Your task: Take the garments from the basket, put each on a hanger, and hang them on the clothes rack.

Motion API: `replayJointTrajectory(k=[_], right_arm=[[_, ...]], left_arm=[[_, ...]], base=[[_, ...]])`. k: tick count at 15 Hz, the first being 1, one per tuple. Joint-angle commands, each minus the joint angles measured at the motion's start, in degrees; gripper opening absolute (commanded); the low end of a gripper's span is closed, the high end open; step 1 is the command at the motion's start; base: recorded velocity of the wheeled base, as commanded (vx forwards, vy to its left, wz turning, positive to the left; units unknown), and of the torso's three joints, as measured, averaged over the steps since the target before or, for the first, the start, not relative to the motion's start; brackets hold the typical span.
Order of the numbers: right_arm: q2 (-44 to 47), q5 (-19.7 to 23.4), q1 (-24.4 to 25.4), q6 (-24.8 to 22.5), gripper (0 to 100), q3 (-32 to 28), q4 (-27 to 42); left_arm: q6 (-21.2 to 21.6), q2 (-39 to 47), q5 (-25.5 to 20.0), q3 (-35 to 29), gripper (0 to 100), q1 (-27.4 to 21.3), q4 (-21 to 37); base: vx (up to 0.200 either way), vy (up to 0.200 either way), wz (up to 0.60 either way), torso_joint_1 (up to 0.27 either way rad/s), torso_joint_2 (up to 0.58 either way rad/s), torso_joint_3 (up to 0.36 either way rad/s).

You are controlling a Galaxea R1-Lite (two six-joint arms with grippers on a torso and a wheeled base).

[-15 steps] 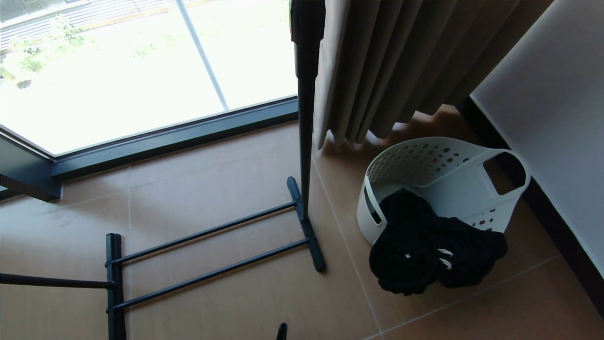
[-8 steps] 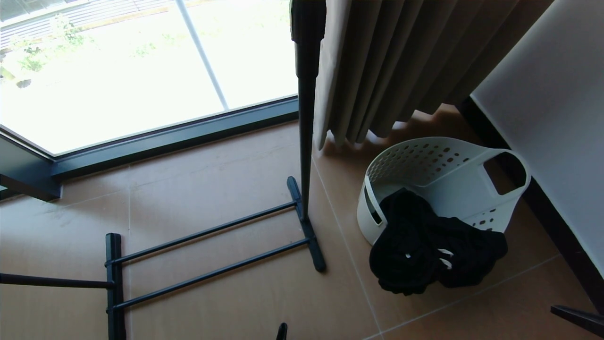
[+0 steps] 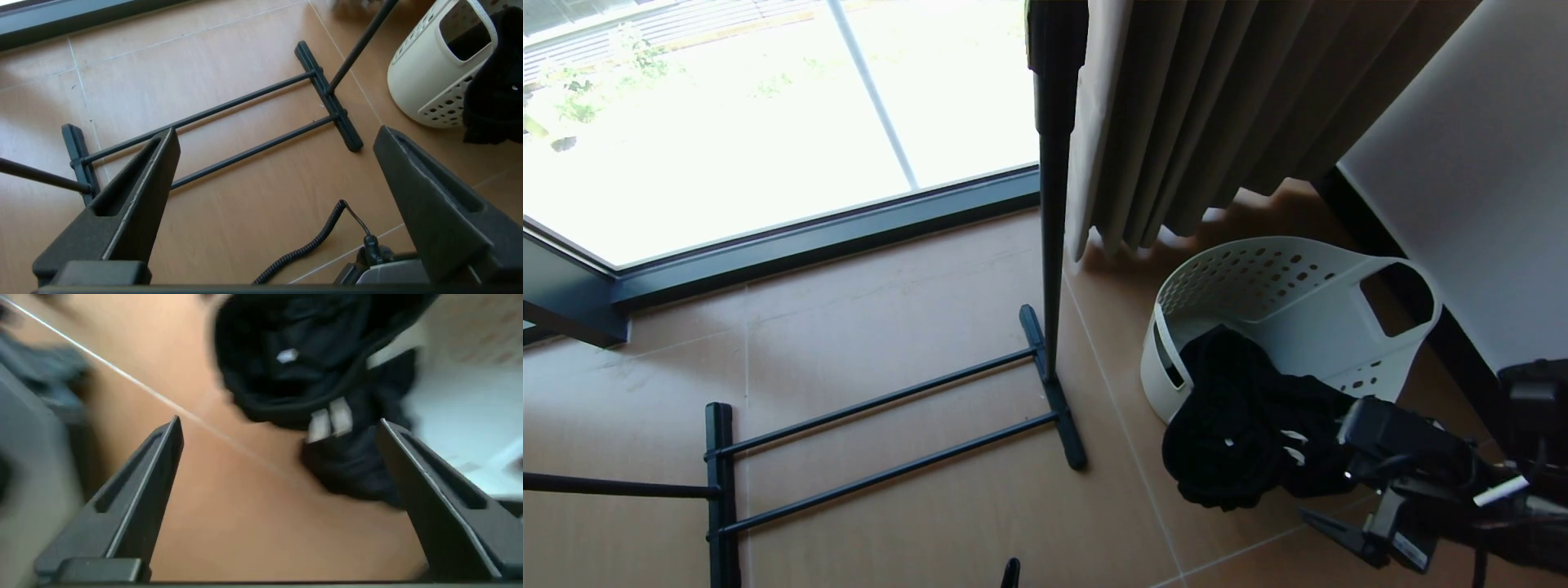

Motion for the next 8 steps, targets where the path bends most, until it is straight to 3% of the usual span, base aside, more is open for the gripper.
replayJointTrajectory(k=[1,3,5,6,8], right_arm=[[13.6,-1.8,-5.0,-10.0,100,-10.4,-0.1],[16.7,-4.2,-5.3,-14.0,100,-14.7,0.0],[20.5,-6.2,-5.2,-15.3,100,-19.9,0.3],[24.8,-7.7,-5.1,-17.2,100,-25.9,0.7],[27.9,-8.9,-4.9,-17.8,100,-30.2,0.8]], left_arm=[[0.0,0.0,0.0,0.0,100,0.0,0.0],[0.0,0.0,0.0,0.0,100,0.0,0.0],[-0.1,0.0,0.0,0.0,100,0.0,0.0],[-0.2,0.0,0.0,0.0,100,0.0,0.0],[-0.2,0.0,0.0,0.0,100,0.0,0.0]], base=[[0.000,0.000,0.00,0.000,0.00,0.000],[0.000,0.000,0.00,0.000,0.00,0.000],[0.000,0.000,0.00,0.000,0.00,0.000],[0.000,0.000,0.00,0.000,0.00,0.000],[0.000,0.000,0.00,0.000,0.00,0.000]])
